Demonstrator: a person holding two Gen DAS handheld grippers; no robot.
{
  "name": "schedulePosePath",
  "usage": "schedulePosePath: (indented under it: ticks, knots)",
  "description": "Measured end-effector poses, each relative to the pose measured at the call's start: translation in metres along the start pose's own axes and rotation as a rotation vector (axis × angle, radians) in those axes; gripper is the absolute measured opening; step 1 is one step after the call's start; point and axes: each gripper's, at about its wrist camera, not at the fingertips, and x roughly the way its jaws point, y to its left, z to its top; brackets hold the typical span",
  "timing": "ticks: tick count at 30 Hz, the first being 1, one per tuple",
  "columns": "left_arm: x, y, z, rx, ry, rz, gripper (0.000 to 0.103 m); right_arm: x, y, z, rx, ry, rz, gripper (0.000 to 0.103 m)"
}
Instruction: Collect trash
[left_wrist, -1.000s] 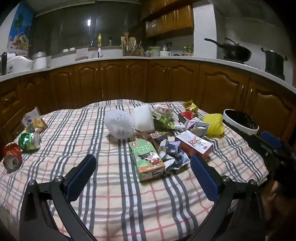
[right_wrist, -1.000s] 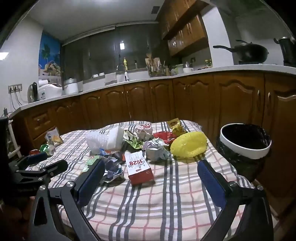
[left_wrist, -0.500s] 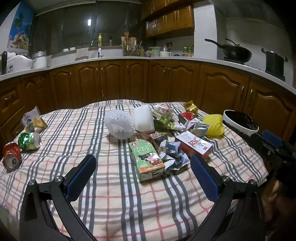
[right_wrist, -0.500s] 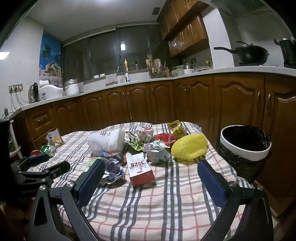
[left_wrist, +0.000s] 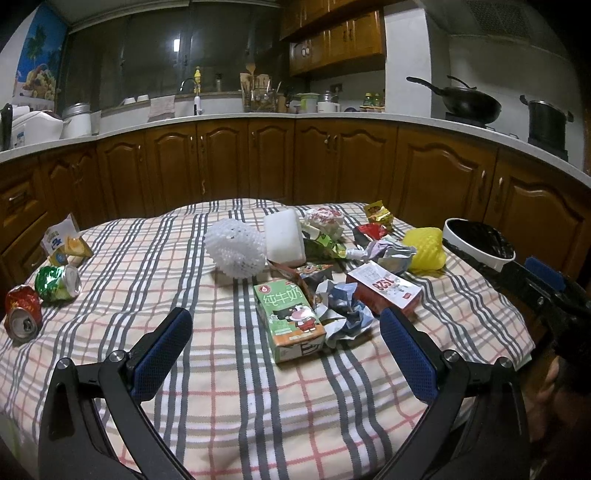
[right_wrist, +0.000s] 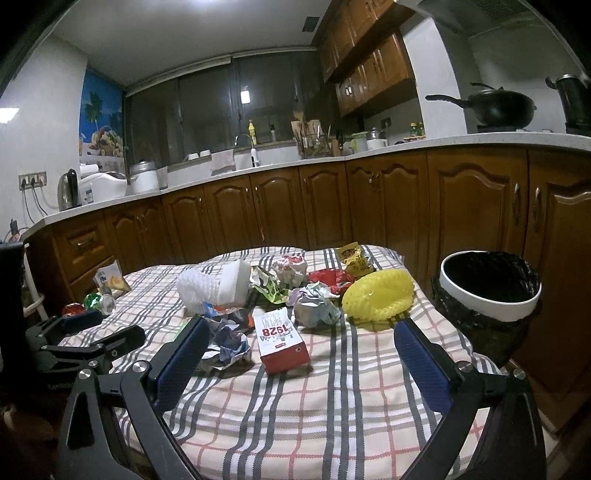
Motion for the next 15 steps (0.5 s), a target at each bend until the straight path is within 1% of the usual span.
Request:
schedulePosePath:
  ticks: [15]
  knots:
    - [0.0002, -0.0036, 0.0011, 0.006, -0.001, -0.001, 0.103, -0.0006, -0.0003, 0.0004, 0.002, -0.002, 0.001, 0.101]
